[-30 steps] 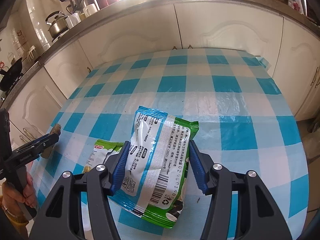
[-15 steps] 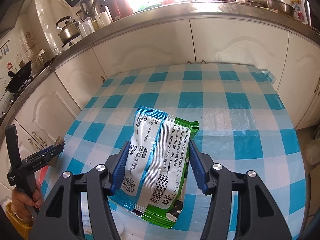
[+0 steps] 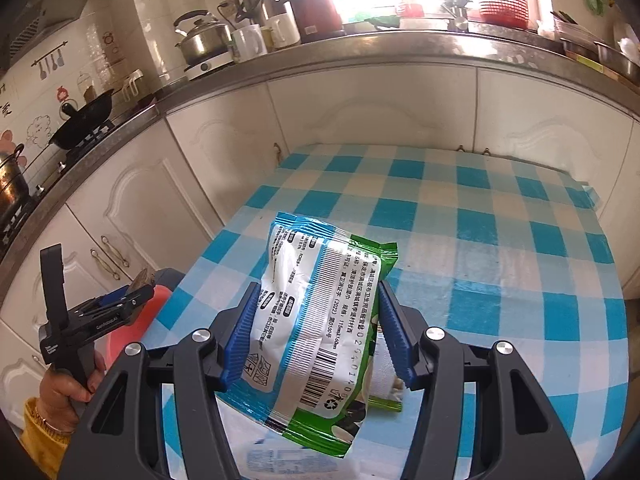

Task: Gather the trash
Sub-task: 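Carry the brown disc and green-white bag over the red bucket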

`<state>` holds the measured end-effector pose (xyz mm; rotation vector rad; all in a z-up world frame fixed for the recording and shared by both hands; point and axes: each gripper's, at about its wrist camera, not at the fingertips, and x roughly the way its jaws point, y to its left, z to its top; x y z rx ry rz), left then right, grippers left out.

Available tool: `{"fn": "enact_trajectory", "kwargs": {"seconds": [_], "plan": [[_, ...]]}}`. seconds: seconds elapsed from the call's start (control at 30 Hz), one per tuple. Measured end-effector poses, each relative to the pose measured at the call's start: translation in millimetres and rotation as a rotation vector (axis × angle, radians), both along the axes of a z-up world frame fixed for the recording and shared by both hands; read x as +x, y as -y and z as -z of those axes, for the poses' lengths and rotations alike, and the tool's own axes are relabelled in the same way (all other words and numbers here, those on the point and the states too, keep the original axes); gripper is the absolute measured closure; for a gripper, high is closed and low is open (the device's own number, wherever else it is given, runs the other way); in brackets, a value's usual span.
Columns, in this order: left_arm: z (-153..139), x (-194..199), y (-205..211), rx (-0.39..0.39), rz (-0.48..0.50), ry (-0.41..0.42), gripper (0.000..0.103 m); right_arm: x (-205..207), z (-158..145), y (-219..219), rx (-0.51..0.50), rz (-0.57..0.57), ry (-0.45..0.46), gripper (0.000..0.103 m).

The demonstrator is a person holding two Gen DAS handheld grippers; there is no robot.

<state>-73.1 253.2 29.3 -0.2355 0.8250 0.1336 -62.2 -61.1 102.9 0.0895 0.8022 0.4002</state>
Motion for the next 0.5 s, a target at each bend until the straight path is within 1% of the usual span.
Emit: {"fn": "enact_trajectory", "kwargs": {"seconds": [0.17,0.37,0.5], "plan": [[3.0,-14.2,-25.1,0.038,-0.064,-0.006,0.036,-5.6,-3.9,-42.0,0.012,-0.093,-0.005,0.045],[9.7,-32.1,-53.6,0.069,-0.129,-0.017,0.036,-14.9,-5.2,-101.0,-0.003,-0.221,-0.009,0.045],[14.7,-40.0,-69.1,0.065,-0.161,-0.026,0.036,-19.5,-4.9,-134.9,-0.018,-0.289,-0.009,0.045]]}}
